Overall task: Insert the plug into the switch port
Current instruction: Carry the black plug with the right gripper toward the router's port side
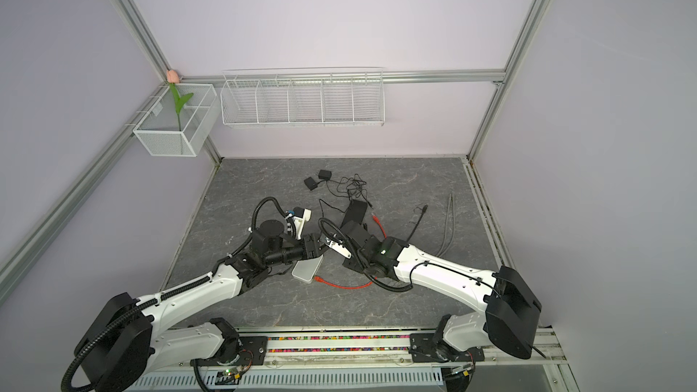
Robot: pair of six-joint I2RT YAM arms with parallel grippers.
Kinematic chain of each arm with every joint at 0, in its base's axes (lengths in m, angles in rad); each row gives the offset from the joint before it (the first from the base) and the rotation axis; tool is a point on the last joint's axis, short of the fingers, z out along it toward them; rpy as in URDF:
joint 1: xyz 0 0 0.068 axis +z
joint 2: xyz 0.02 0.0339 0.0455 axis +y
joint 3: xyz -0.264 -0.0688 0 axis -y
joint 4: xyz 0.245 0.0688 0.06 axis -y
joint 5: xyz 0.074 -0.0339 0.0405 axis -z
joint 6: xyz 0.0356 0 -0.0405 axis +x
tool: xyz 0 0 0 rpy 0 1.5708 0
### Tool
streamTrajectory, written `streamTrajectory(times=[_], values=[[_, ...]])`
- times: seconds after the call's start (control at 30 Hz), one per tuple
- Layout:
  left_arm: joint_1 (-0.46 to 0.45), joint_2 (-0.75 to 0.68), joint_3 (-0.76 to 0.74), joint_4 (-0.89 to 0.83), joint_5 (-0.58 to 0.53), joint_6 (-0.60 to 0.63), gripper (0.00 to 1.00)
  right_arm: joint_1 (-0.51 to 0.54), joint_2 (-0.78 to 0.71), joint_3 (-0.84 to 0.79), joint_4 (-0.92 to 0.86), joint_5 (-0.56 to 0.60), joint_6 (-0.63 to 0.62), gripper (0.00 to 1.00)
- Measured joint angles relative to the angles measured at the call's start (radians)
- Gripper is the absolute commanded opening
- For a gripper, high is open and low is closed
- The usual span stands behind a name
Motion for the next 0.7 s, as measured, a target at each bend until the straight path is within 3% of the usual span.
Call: streamTrajectory(times=[0.07,0.27,0.47,0.53,0.57,0.7], values=[[0.0,0.013,0.0,0.011,0.003,-0.005,0.46,0.013,0.0,0.0,0.005,0.005,0.002,0.07],[-0.001,0.05,0.0,0.031,0.011,-0.023,0.17,0.028,0.002,0.0,0.008,0.014,0.003,0.06],[-0.005,0.05,0.0,0.039,0.009,-0.027,0.03,0.029,0.008,0.0,0.01,0.014,0.003,0.07],[-0.005,0.051,0.0,0.04,0.01,-0.024,0.0,0.029,0.008,0.0,0.01,0.012,0.006,0.31],[-0.005,0.051,0.0,0.04,0.01,-0.023,0.0,0.029,0.008,0.0,0.01,0.009,0.002,0.38],[-0.005,0.056,0.0,0.035,0.01,-0.022,0.0,0.002,-0.039,-0.018,0.018,-0.085,0.0,0.45]])
